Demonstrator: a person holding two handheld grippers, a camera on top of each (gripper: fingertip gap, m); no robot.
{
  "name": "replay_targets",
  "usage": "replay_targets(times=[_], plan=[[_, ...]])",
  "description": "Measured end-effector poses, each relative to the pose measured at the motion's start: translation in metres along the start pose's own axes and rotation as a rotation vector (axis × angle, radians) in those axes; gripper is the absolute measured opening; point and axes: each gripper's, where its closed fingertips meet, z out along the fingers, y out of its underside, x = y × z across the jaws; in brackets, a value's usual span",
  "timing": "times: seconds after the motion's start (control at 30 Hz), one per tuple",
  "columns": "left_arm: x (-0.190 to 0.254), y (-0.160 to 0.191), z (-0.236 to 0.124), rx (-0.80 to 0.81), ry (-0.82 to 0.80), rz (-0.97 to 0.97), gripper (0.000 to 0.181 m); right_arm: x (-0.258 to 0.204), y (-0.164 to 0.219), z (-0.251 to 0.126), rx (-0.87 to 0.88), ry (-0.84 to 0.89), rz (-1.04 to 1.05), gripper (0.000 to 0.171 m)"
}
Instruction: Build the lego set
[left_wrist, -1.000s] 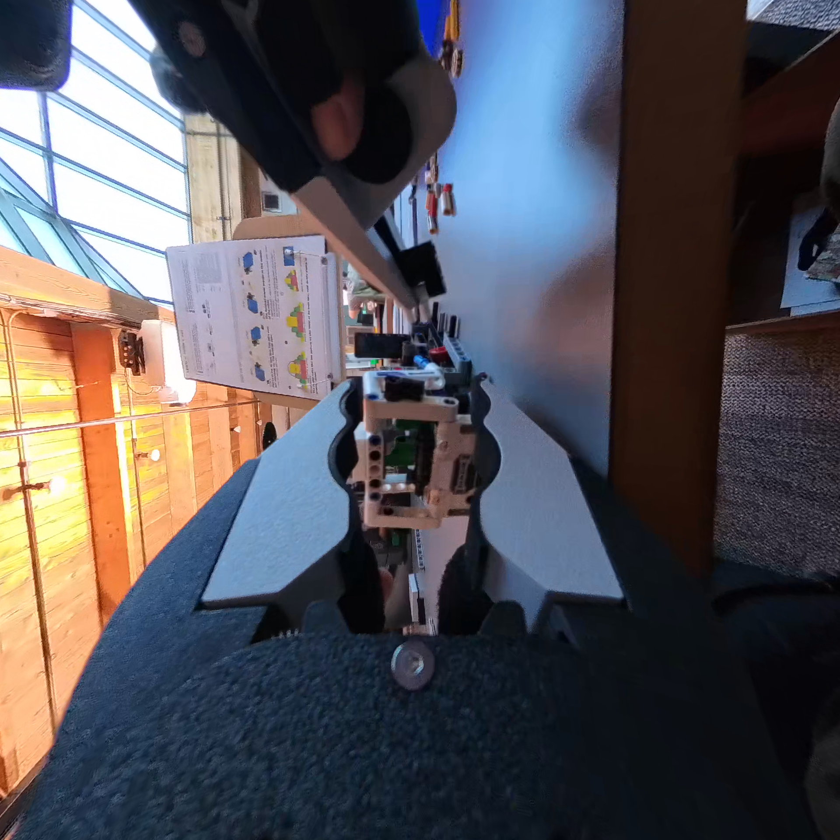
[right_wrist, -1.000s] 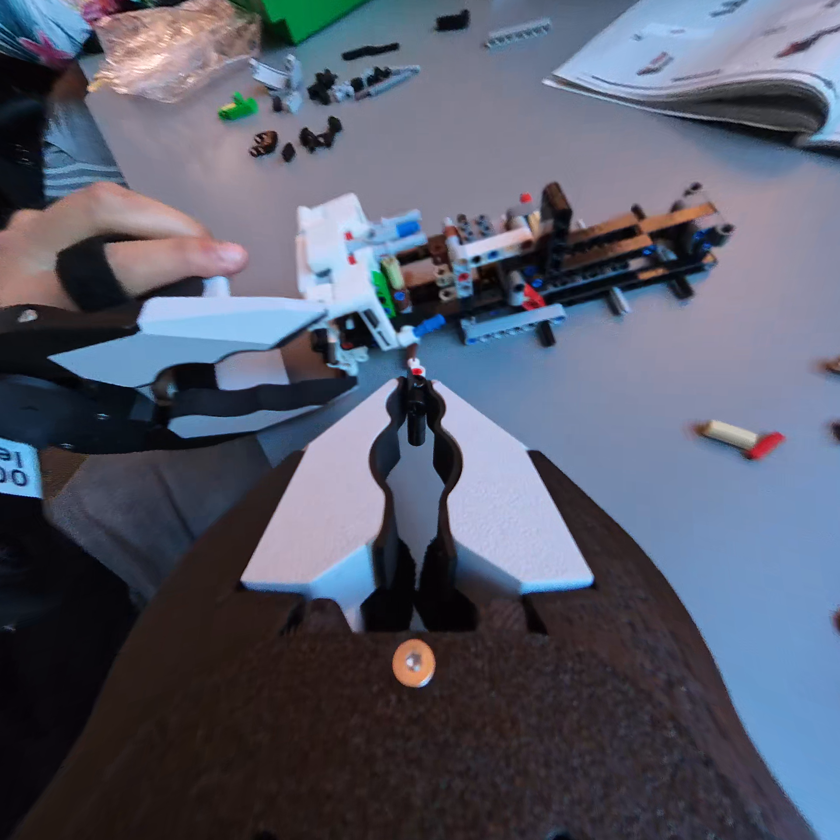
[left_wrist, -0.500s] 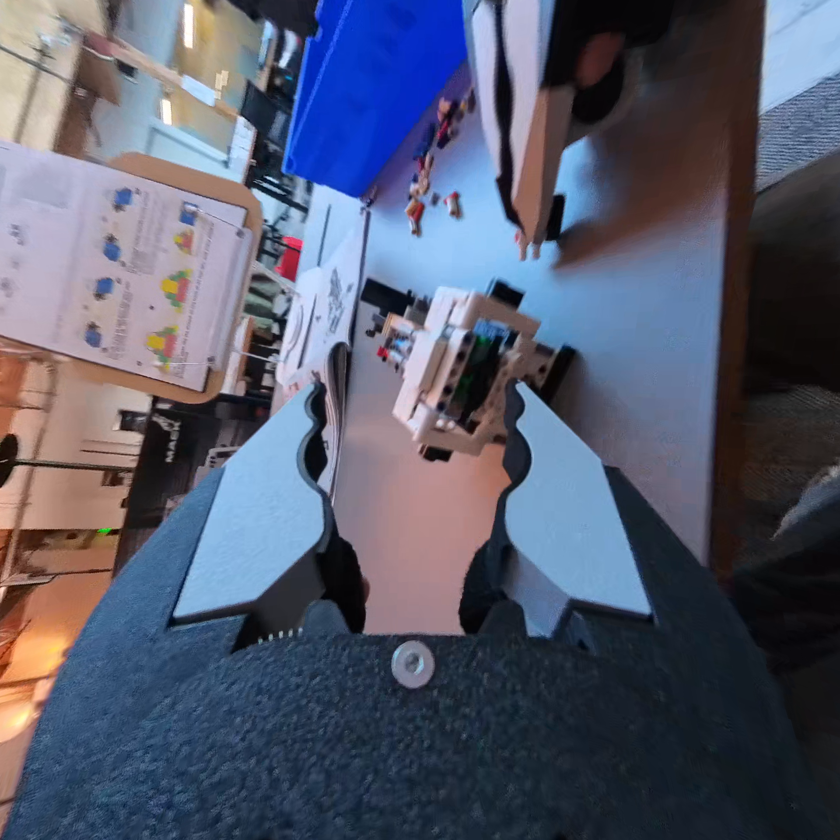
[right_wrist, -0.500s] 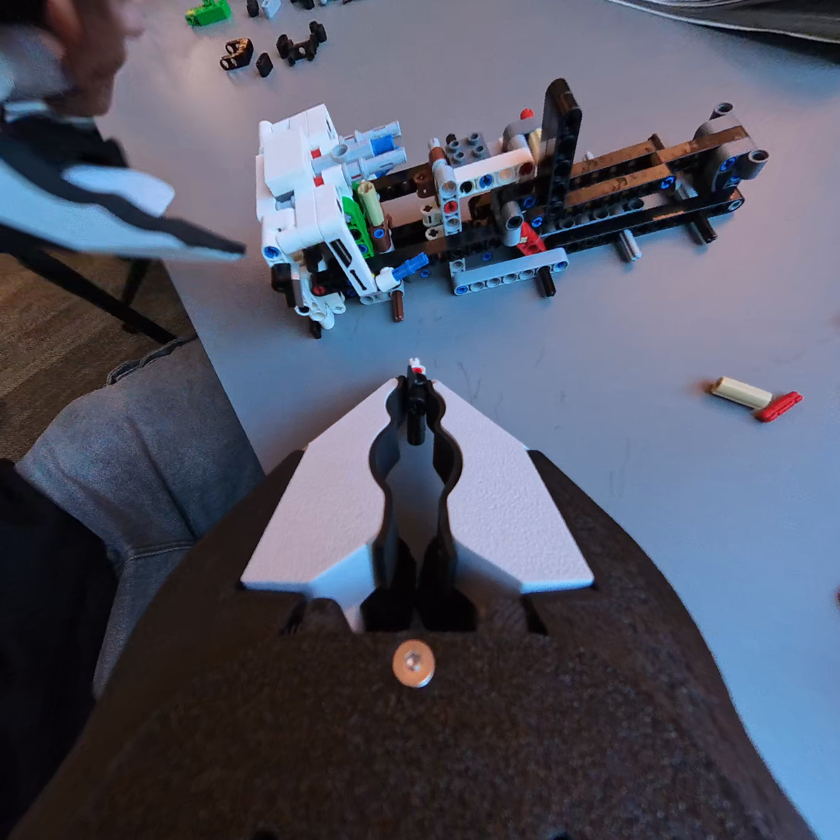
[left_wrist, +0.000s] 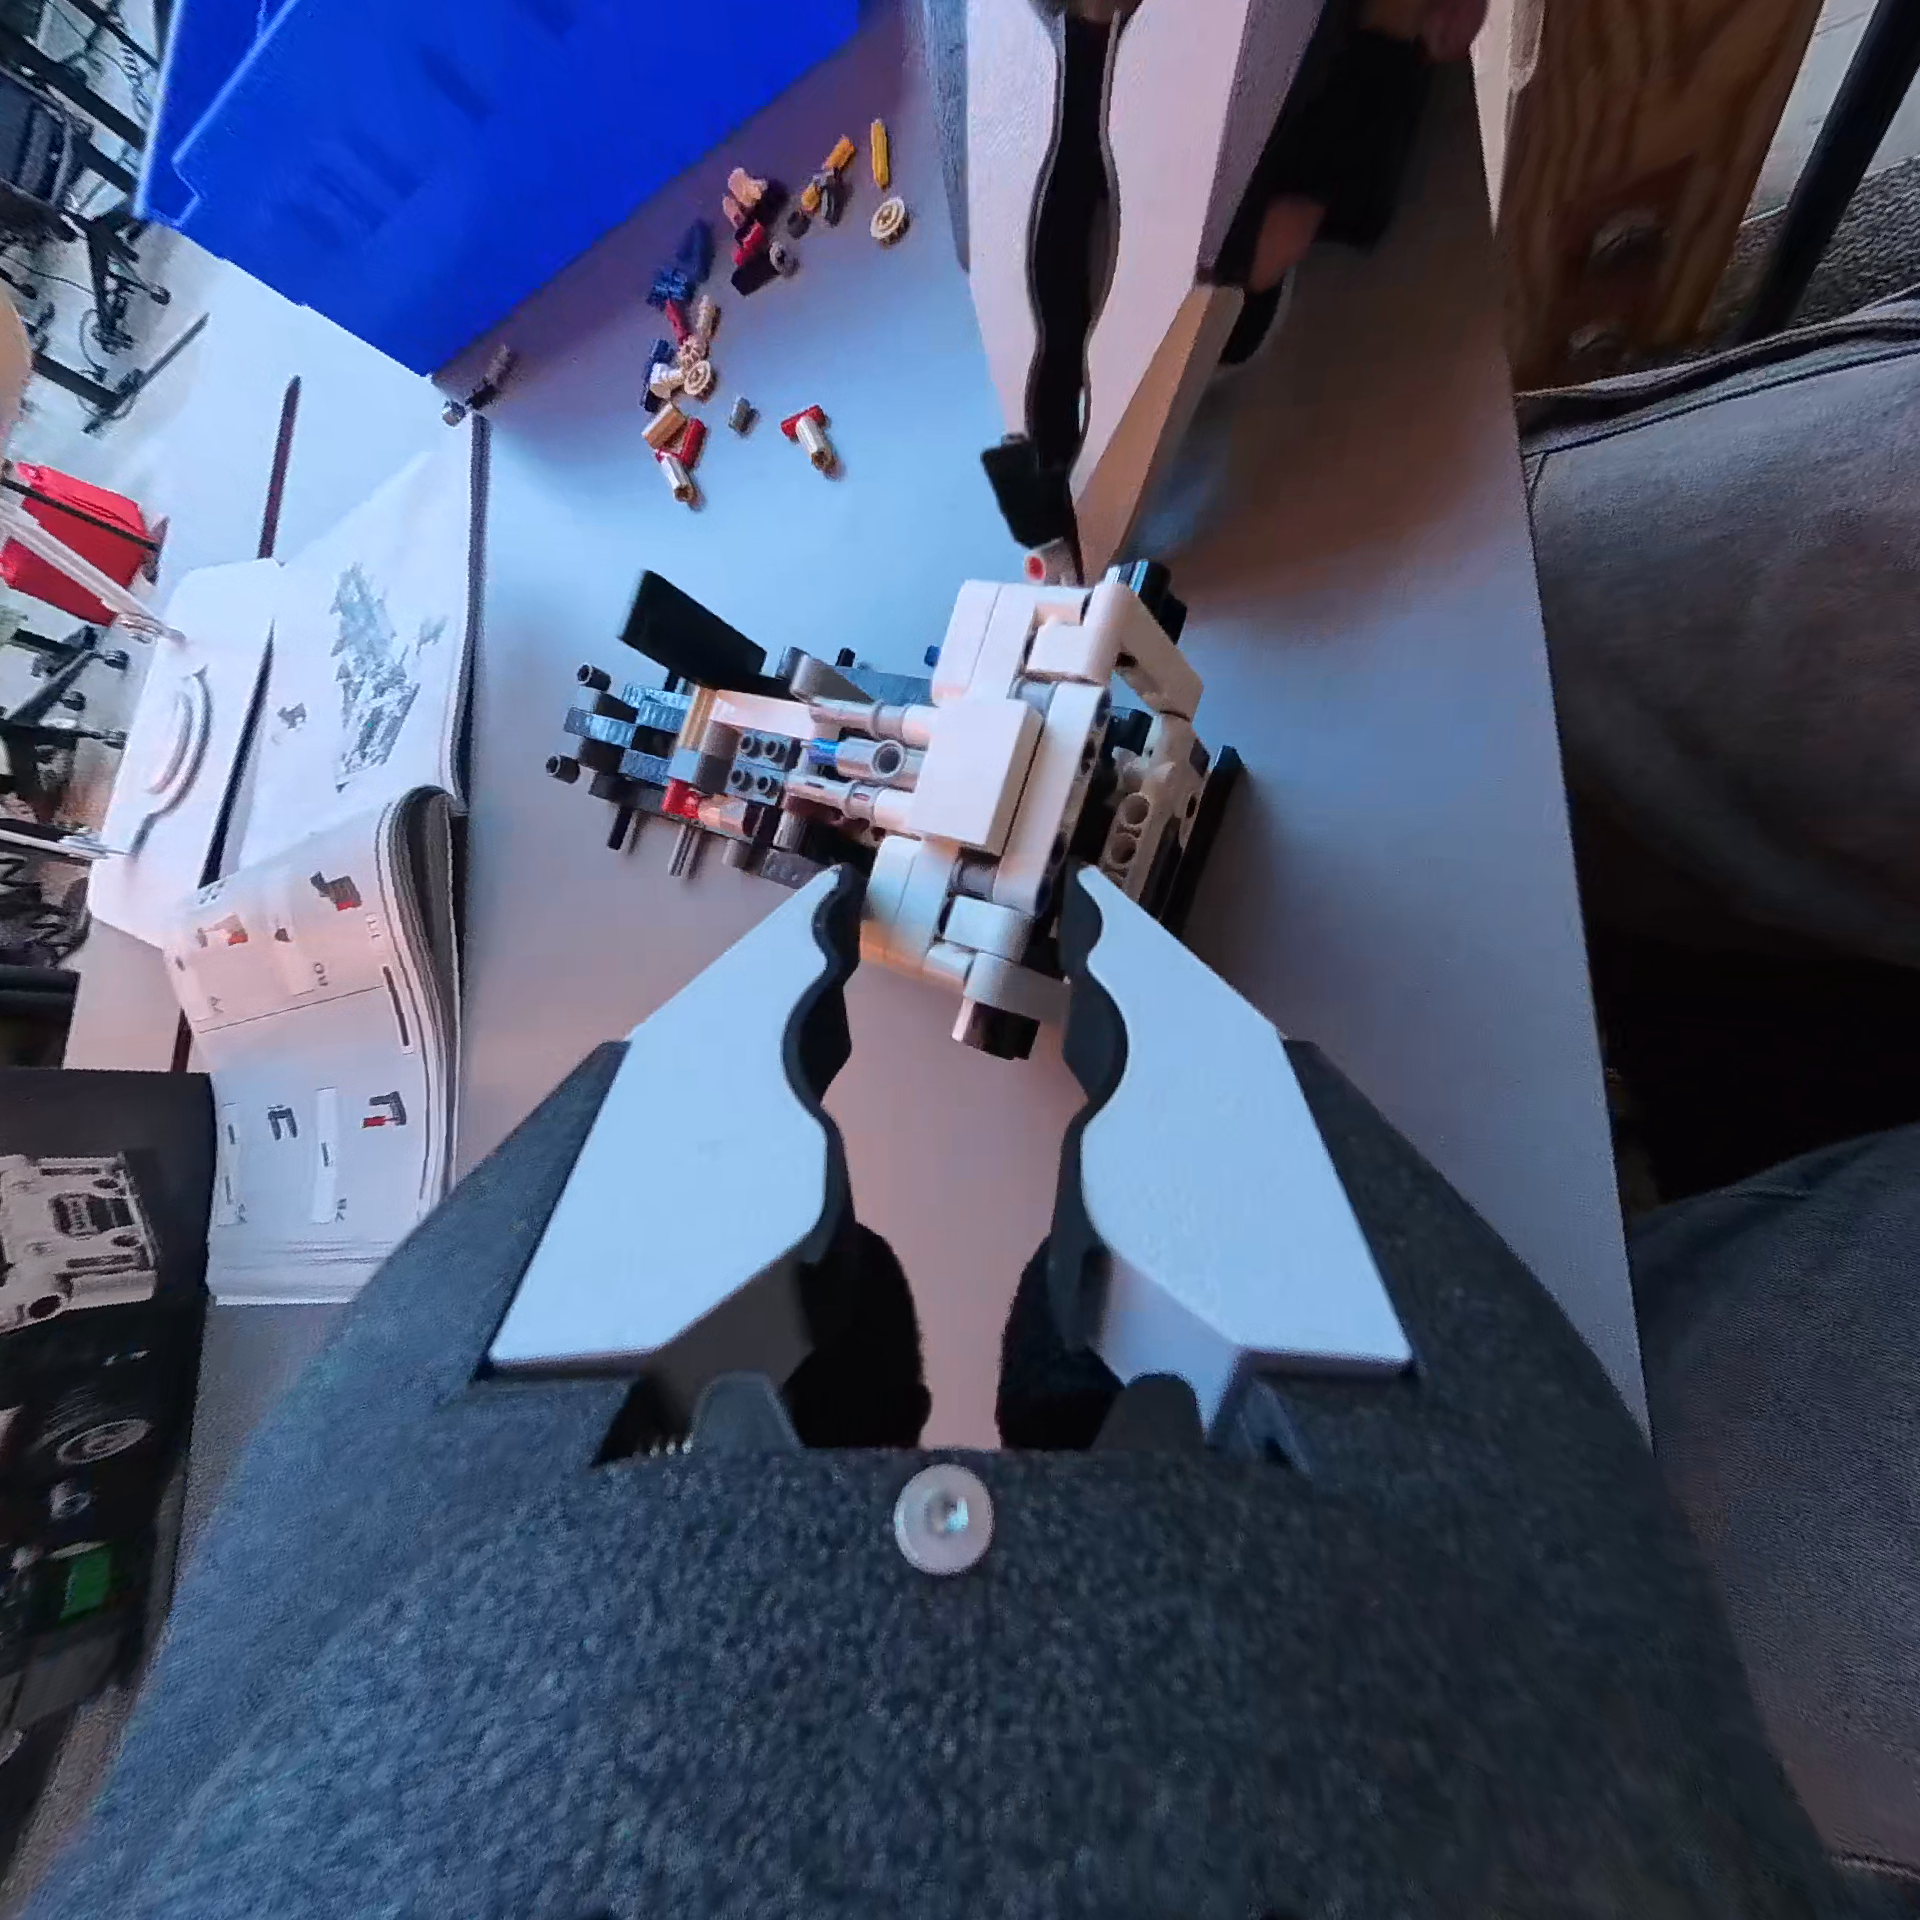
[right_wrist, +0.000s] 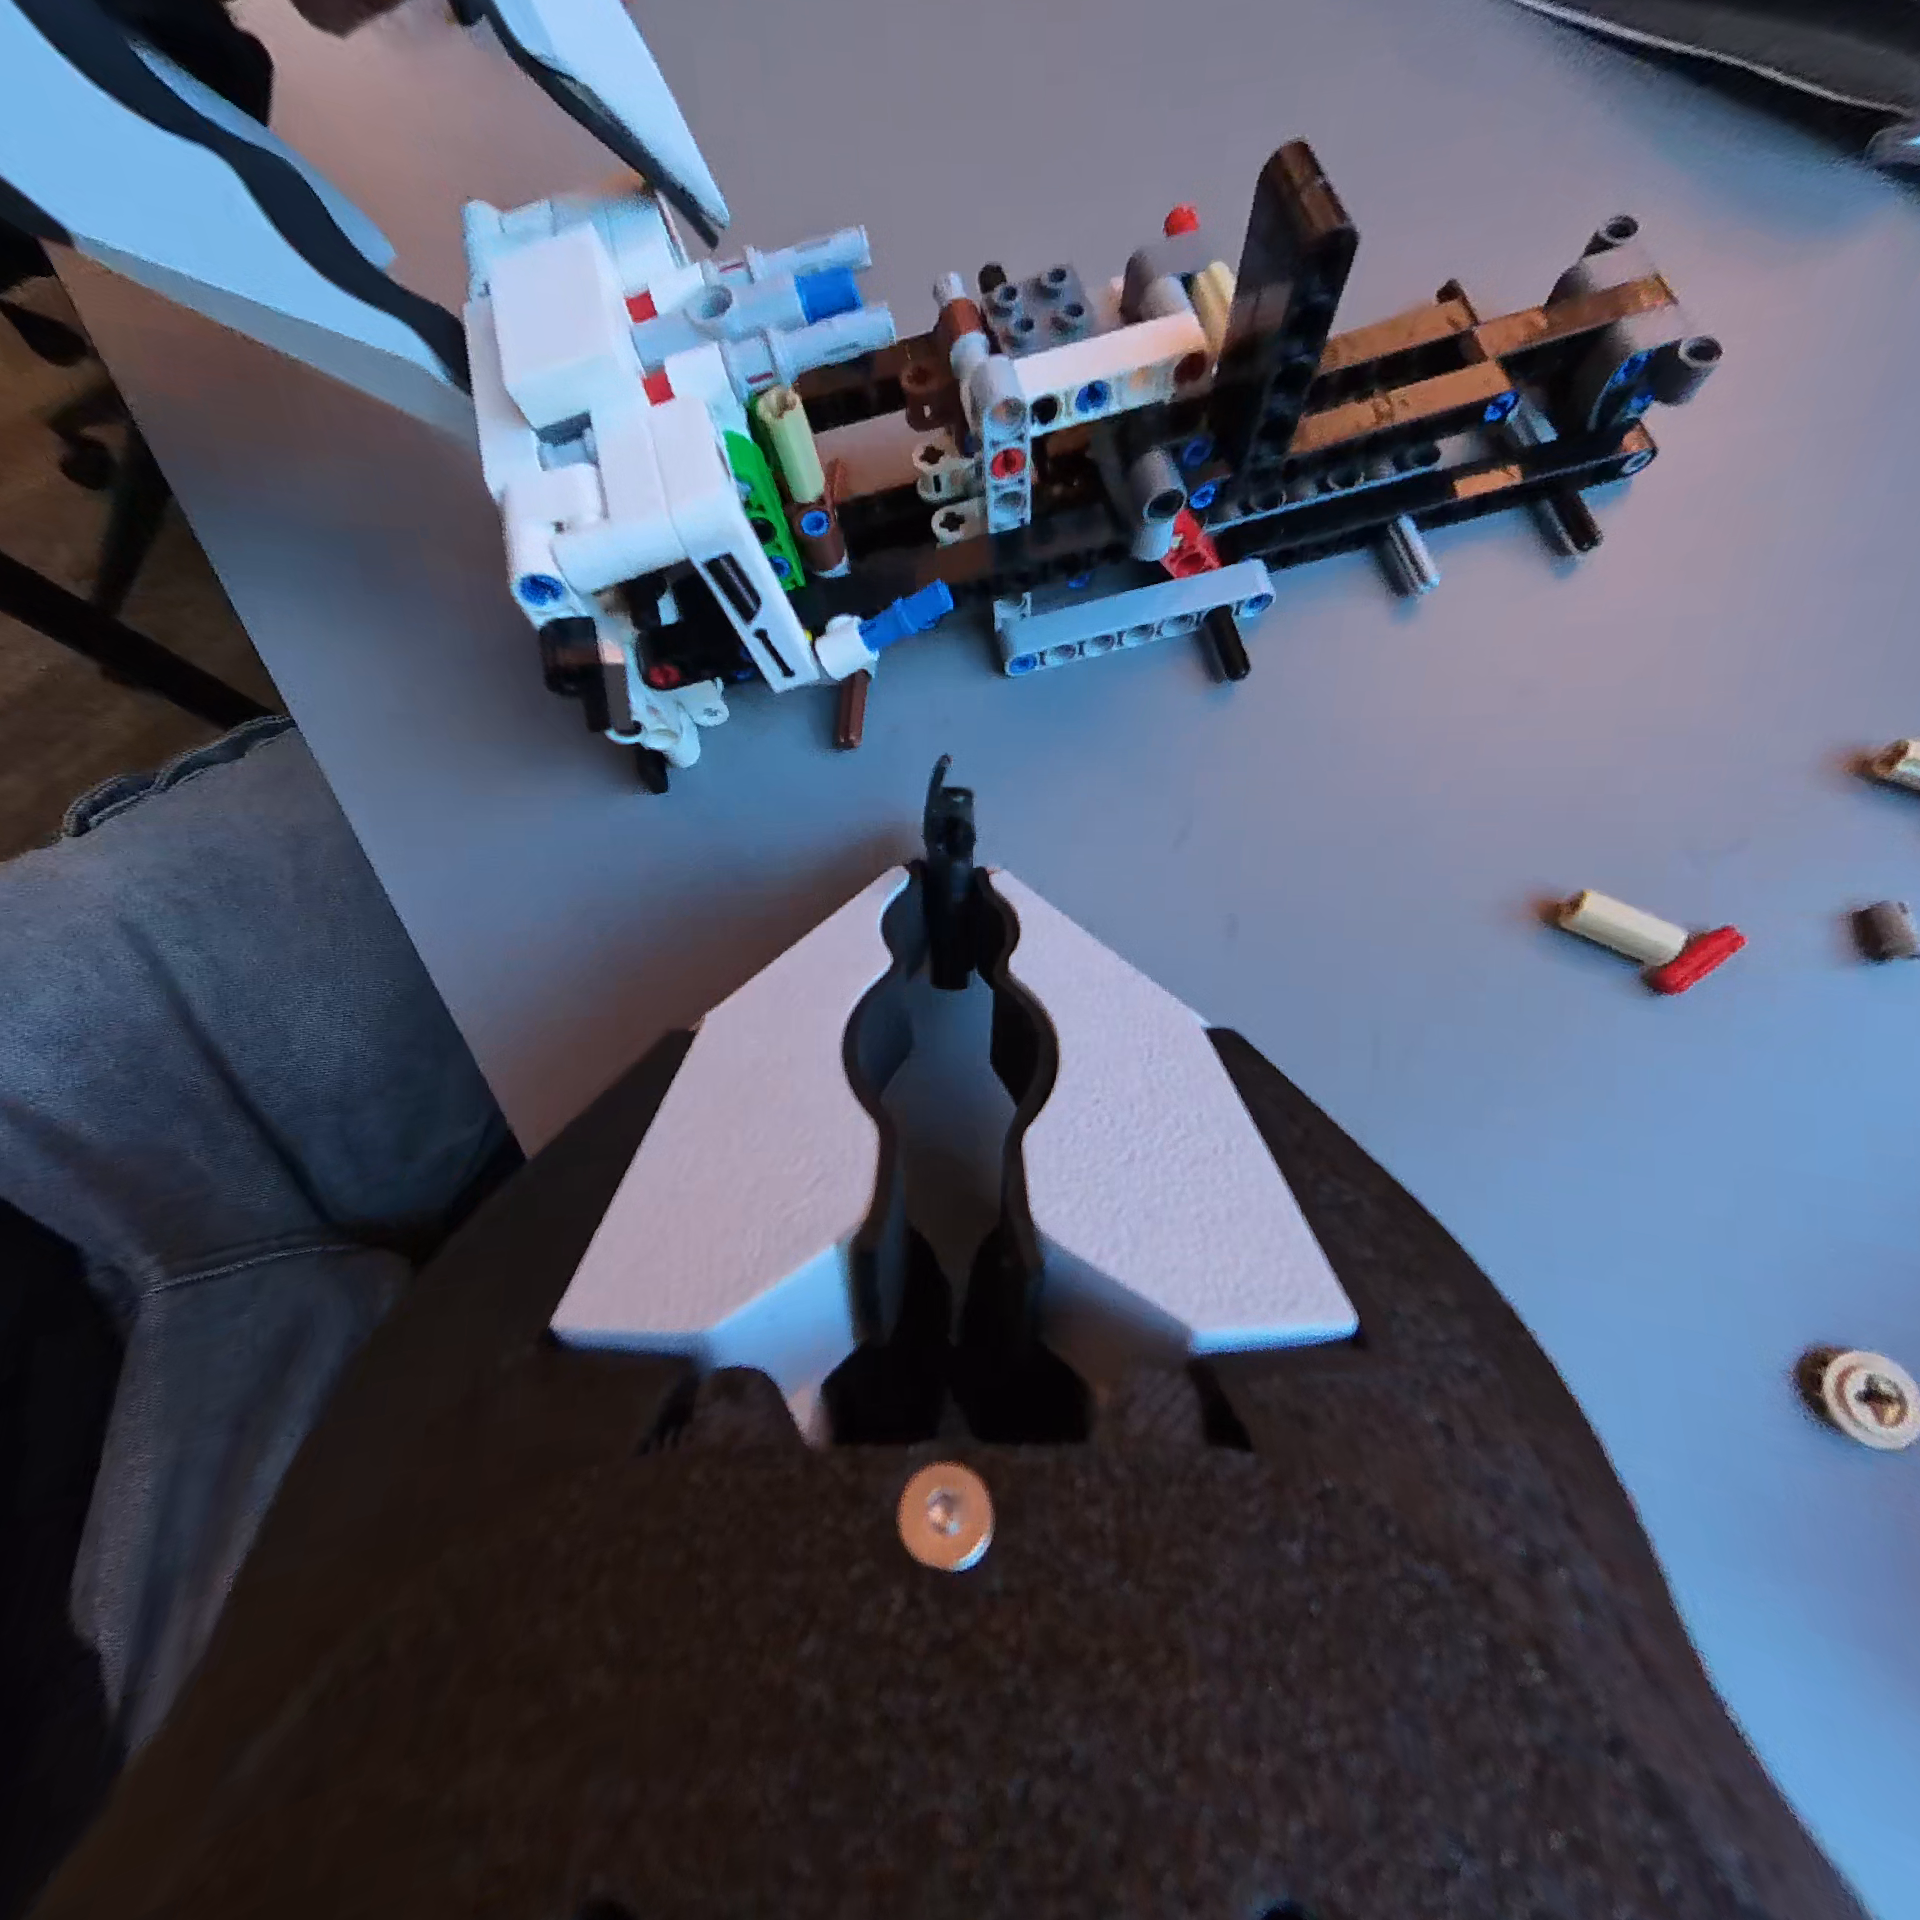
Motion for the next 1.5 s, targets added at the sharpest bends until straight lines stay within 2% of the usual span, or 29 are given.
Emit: replay_targets(times=[0.27, 0.47, 0.6, 0.67, 0.73, 0.87, 1.03, 1.17, 1.27, 1.37, 1.4, 1.5], plan=[[-0.002, -0.005, -0.002, 0.027, 0.037, -0.065, 0.035, 0.001, 0.003, -0.005, 0.008, -0.043, 0.069, 0.010], [-0.012, -0.025, -0.015, 0.122, 0.050, -0.157, 0.035, -0.001, -0.002, -0.022, 0.019, -0.048, -0.006, 0.048], [-0.015, -0.034, -0.018, 0.139, 0.052, -0.160, 0.034, -0.035, -0.053, -0.051, 0.270, -0.188, -0.025, 0.062], [-0.015, -0.036, -0.017, 0.137, 0.054, -0.160, 0.033, -0.048, -0.062, -0.042, 0.319, -0.224, -0.032, 0.075], [-0.016, -0.037, -0.018, 0.134, 0.050, -0.162, 0.034, -0.048, -0.062, -0.026, 0.319, -0.204, -0.027, 0.070], [-0.013, -0.037, -0.020, 0.136, 0.052, -0.173, 0.033, -0.048, -0.076, -0.025, 0.457, -0.294, 0.095, 0.043], [-0.013, -0.042, -0.026, 0.148, 0.000, -0.152, 0.033, -0.049, -0.083, -0.027, 0.450, -0.354, 0.181, 0.037], [-0.030, -0.046, -0.053, 0.140, -0.198, -0.087, 0.066, -0.042, -0.096, -0.037, 0.409, -0.357, 0.294, 0.037], [-0.026, -0.040, -0.058, 0.046, -0.392, 0.105, 0.093, -0.040, -0.108, -0.045, 0.372, -0.344, 0.340, 0.036], [-0.030, -0.034, -0.056, -0.079, -0.612, 0.320, 0.111, -0.040, -0.117, -0.047, 0.327, -0.310, 0.320, 0.036], [-0.029, -0.032, -0.053, -0.107, -0.649, 0.380, 0.117, -0.041, -0.118, -0.046, 0.313, -0.304, 0.304, 0.036], [-0.012, -0.023, -0.031, -0.127, -0.594, 0.393, 0.120, -0.040, -0.125, -0.045, 0.327, -0.286, 0.317, 0.036]])
